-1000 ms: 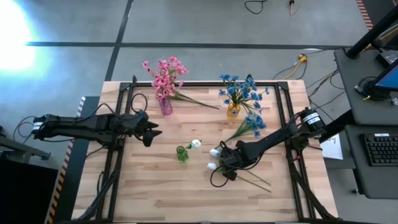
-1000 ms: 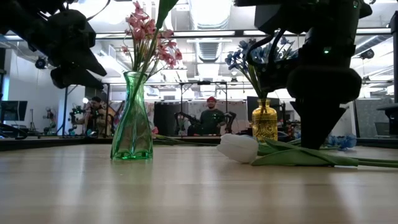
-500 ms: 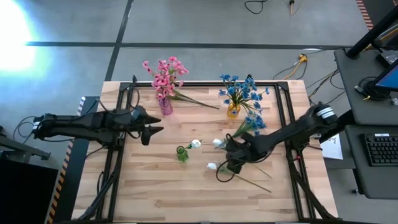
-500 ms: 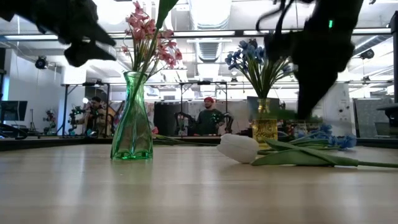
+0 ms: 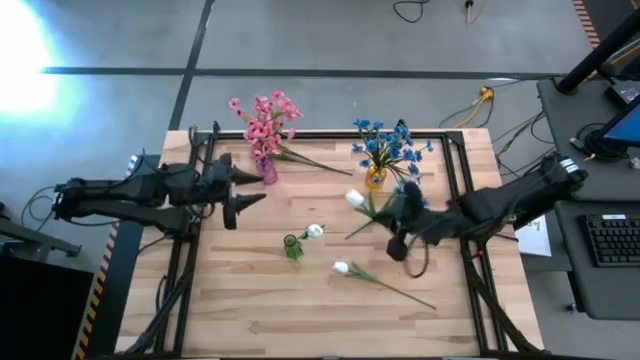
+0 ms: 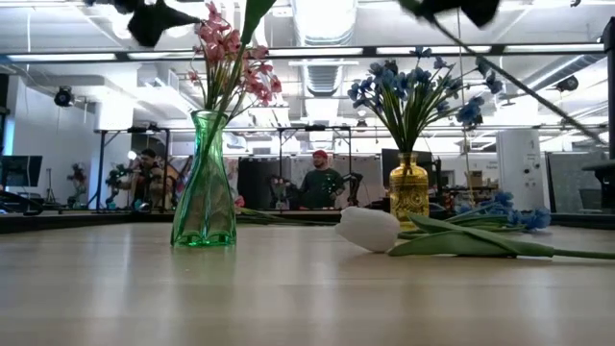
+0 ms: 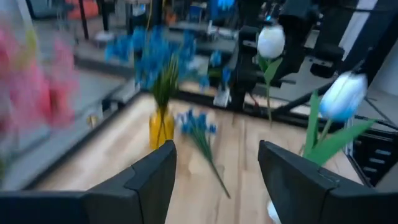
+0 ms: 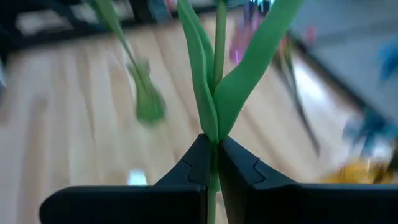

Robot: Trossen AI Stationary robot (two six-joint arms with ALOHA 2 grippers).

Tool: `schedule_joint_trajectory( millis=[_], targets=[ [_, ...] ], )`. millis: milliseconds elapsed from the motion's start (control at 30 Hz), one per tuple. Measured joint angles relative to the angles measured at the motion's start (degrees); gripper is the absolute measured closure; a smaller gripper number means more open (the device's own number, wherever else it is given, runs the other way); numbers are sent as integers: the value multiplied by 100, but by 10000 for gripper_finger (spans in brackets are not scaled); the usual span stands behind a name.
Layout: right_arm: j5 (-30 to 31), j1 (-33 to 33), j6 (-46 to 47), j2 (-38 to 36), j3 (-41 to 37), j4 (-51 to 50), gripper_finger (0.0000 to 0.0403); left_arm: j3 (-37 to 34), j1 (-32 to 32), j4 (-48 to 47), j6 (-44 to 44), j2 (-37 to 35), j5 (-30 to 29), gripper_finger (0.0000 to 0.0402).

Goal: Sort flowers into vase by color
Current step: Put the top white flower into the green vase

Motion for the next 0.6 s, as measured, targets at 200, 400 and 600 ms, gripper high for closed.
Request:
schedule_joint_trajectory(
  millis=[200, 400, 600],
  targets=[
    [33, -2, -1931, -422, 0, 1805, 390, 854, 0, 23, 866, 471, 66, 187],
    [11, -156, -3673, -545, 0, 3567, 390, 1782, -2, 61, 1713, 1198, 496, 187],
    [-772, -618, -4797, -311, 2, 5302, 390, 2527, -2, 227, 2201, 2112, 796, 187]
  ],
)
